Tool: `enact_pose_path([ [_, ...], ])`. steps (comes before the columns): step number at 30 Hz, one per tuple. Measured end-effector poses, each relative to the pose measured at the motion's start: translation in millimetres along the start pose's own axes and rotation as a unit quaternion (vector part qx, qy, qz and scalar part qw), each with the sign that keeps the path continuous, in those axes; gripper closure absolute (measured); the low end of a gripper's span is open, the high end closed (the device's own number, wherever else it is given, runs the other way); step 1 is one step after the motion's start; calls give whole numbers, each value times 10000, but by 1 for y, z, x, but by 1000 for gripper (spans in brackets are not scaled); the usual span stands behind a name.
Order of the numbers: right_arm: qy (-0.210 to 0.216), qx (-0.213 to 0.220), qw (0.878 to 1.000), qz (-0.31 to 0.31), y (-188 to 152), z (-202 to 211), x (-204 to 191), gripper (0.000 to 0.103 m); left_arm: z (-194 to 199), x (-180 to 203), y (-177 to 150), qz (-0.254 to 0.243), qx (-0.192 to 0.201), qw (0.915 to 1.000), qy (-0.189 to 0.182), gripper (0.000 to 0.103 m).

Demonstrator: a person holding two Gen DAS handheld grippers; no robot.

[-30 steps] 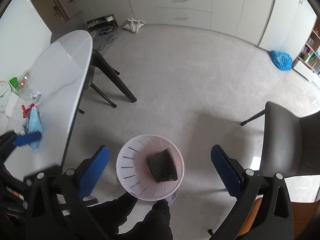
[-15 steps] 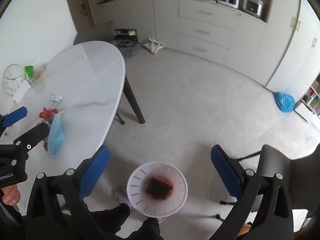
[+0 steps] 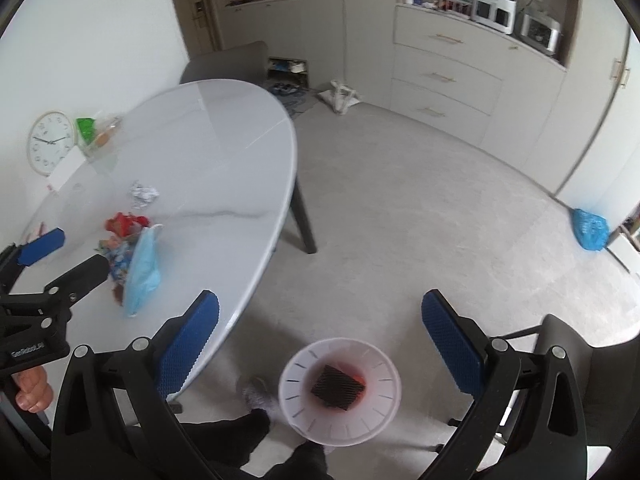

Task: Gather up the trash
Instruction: 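Move both tools back over the remaining trash on the table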

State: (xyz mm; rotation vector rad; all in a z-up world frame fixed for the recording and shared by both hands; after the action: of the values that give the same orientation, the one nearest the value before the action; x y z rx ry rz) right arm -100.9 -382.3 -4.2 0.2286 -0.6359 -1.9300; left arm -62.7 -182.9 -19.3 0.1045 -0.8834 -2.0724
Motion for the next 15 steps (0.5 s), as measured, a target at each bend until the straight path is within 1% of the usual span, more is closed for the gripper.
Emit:
enact_pose_path([
  [3, 273, -30, 9994, 206, 5, -5, -21, 2, 5, -24, -4, 212, 38, 9996, 159, 8],
  [7, 654, -76, 9965, 512, 11, -12, -55, 2, 12, -67, -13, 532, 76, 9975, 467, 8],
  [13, 1191, -131, 9883, 945, 22, -28, -107, 2, 21, -127, -28, 916, 47, 9920, 867, 8],
  [15, 1329, -175, 9855, 1036, 24, -34, -121, 2, 24, -143, -33, 1046, 35, 9901, 939, 8],
])
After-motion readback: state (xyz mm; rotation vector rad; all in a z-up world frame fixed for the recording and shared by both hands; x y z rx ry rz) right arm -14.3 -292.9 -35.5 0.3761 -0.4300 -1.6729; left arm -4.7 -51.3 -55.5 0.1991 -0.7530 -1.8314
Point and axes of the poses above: each gripper's, at about its wrist camera, not at the fingertips, and z roughly against the way its jaws point, x to its right, y to its top, the point moved 1 cm from there along -z, roughly the way its jaws point, and after that the axes turned 15 degrees about -y, right-handed, at the moved point
